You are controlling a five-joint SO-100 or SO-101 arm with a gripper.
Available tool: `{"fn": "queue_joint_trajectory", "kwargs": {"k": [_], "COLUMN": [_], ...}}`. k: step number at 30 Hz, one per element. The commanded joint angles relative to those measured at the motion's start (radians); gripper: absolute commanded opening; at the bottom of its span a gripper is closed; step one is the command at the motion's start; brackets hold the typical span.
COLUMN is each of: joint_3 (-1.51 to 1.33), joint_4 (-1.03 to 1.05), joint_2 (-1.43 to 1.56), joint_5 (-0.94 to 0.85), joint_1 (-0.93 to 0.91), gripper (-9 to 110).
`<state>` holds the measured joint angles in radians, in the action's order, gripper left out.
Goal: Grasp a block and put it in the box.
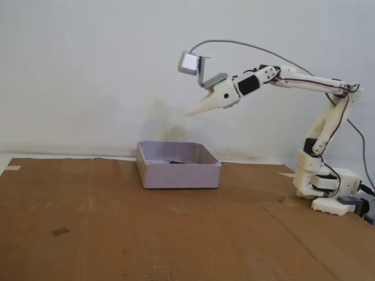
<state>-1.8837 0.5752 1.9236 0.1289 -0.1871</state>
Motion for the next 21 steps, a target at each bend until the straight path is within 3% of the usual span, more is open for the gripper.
{"fn": "queue_joint_trajectory", "kwargs": {"k": [1,21], "joint_3": [-0.021,-0.351], "joint_4": [-0.014,-0.018], "joint_2": [0.156,0.469], "joint_5": [-0.006,-0.005], "joint_1": [0.044,0.104], "gripper": [0,0]}}
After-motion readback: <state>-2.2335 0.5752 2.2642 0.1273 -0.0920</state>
